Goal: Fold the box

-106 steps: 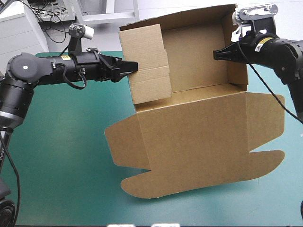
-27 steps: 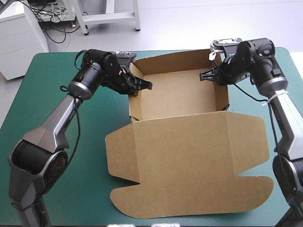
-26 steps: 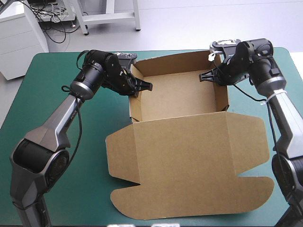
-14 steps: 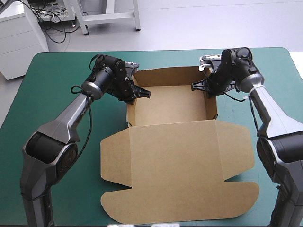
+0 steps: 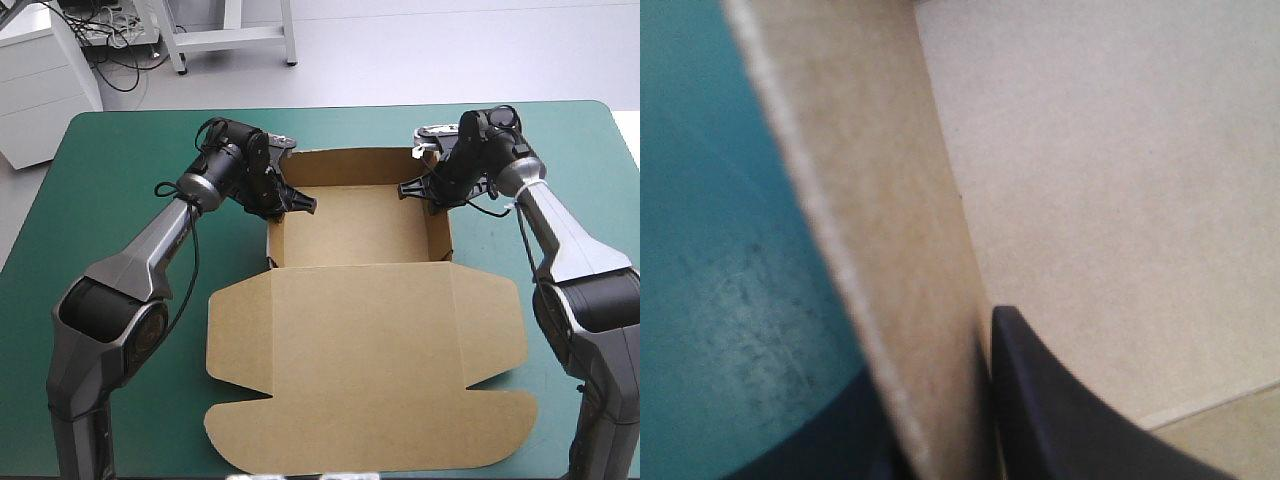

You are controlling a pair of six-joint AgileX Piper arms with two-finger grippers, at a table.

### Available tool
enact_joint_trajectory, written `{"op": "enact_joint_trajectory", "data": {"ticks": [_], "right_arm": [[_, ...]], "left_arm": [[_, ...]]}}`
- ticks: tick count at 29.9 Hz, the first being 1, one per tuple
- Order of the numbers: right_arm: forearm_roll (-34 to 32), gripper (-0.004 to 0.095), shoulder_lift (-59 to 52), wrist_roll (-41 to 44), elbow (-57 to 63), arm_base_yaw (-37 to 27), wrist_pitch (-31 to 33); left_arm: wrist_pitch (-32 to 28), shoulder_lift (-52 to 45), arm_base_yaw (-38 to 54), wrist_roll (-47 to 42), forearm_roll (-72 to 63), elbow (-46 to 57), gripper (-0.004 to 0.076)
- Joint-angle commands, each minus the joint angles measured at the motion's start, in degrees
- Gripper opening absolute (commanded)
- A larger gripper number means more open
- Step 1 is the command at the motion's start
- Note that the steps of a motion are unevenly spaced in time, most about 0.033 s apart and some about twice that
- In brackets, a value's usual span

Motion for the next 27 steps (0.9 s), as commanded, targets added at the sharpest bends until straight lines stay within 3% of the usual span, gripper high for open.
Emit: {"op": "enact_joint_trajectory", "data": {"ticks": [1, 5, 8, 19, 27], "right_arm": [[1.07, 0.0225, -2.98, -2.23, -1.46, 0.37, 2.34], [1.3, 0.0618, -2.98, -1.65, -1.46, 0.37, 2.34], [1.3, 0.0795, -2.98, -0.93, -1.46, 0.37, 2.34], [2.35, 0.0815, -2.98, 0.94, -1.91, 0.37, 2.34], [3.19, 0.0815, -6.88, 0.94, -1.96, 0.37, 2.34]], "left_arm": [[-1.9, -3.5, -0.61, 1.02, -0.2, -1.66, 0.0264], [-1.32, -3.5, -0.61, 1.15, 2.3, -1.66, 0.0467], [0.37, -3.5, -0.61, 1.15, 4.84, -1.66, 0.0507], [1.92, -4.14, -0.61, 0.2, 5.95, -2.03, 0.0506], [1.48, -8.27, -0.74, 0.37, 6.68, -8.29, 0.0505]]}}
